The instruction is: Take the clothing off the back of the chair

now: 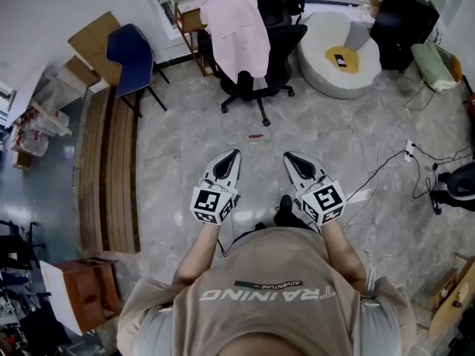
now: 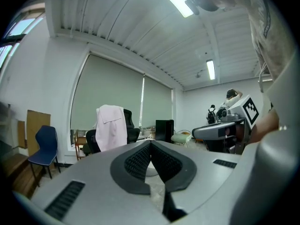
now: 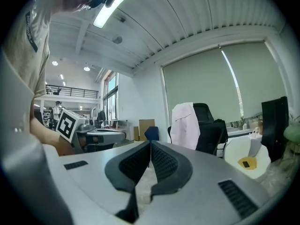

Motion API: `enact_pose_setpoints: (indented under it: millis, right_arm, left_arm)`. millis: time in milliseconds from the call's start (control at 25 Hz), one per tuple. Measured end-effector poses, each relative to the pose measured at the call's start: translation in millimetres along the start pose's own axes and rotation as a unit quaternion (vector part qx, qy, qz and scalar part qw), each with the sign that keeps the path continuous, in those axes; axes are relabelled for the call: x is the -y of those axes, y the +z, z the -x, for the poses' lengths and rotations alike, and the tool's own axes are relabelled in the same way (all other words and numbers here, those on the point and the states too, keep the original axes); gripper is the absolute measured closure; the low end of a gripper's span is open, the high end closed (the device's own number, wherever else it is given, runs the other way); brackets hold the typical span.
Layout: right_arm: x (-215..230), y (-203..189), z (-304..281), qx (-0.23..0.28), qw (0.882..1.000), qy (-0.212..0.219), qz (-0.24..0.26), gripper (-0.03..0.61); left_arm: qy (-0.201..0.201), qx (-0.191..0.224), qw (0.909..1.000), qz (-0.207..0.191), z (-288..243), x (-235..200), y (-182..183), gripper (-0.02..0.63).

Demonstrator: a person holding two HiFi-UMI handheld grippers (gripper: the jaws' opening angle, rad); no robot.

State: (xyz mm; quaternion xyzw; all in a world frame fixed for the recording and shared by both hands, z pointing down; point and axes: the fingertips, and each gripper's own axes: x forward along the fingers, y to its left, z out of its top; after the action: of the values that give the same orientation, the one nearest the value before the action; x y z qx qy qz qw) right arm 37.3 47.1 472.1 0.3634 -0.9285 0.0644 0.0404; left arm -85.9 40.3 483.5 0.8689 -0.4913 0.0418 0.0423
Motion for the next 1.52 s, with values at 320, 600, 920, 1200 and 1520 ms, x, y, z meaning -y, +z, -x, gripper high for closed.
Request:
enact_pose_setpoints:
  millis: [320,600,920,1200,1520]
  right_arm:
    - [47,22,-39,0.010,0.997,0.026,0.078,0.548]
    - [91,24,-61,0.017,0.998,0.059,0.026,0.546]
    - [117,14,-102,-0.008,0.997,0.075,0.019,0.547]
    - [127,41,-158,-0.011,0.996,0.074,0.045,0.546]
    - [129,50,-221,-0.015,0.997,0.058,0.053,0.547]
  left_arm:
    - [0.010,0.018,0.9997,-0.010,-62,-13,27,0.601]
    - [0.044,0.010,0.9990,-0.004,-106,-31,28,0.601]
    - [0.060,0.001,0.9982,-0.003,-140,-69,31,0.601]
    - [0.054,0.013,0.9985,-0.003,-168,-119,44,0.601]
    - [0.013,-0.002,0.9998,-0.012,-199,-171,37,0.601]
